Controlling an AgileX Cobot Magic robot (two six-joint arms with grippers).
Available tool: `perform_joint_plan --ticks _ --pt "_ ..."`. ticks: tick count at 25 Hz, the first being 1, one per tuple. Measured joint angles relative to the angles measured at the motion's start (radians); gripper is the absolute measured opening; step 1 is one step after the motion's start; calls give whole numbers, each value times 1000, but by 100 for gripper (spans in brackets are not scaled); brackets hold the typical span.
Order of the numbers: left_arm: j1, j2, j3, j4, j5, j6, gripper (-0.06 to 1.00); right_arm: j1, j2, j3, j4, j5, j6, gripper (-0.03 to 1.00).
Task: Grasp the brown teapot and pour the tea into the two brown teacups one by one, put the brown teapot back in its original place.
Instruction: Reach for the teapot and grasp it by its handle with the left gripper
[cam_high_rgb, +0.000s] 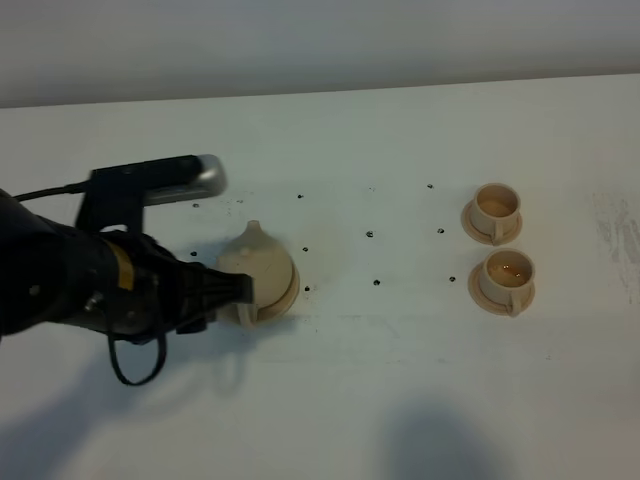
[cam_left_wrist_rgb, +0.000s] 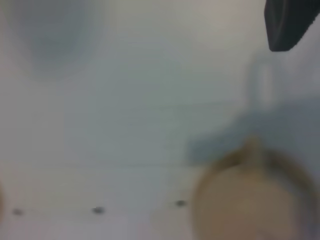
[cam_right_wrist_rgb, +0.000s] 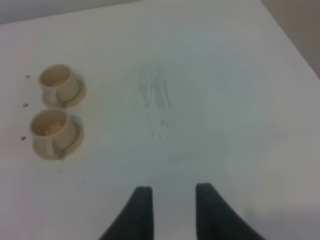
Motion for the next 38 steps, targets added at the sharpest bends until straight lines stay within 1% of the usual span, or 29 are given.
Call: perform_joint_plan --ticks 3,5,13,15,21,24,28,32,38 --pt "27 20 0 -24 2 -46 38 0 0 0 0 0 0 22" --pt "33 51 0 -37 -5 -58 38 0 0 0 0 0 0 22" --pt "33 163 0 -49 -51 -58 38 0 0 0 0 0 0 22" --pt "33 189 -2 -49 -59 -42 38 0 0 0 0 0 0 22" --pt "53 242 -51 -48 -63 97 38 0 0 0 0 0 0 22" --pt "59 256 -72 -48 -63 138 38 0 0 0 0 0 0 22" --pt "71 277 -85 -48 -64 171 38 0 0 0 0 0 0 22" --pt "80 291 -92 -49 -65 181 38 0 0 0 0 0 0 22" --pt "94 314 -92 -52 -128 197 38 0 0 0 0 0 0 22"
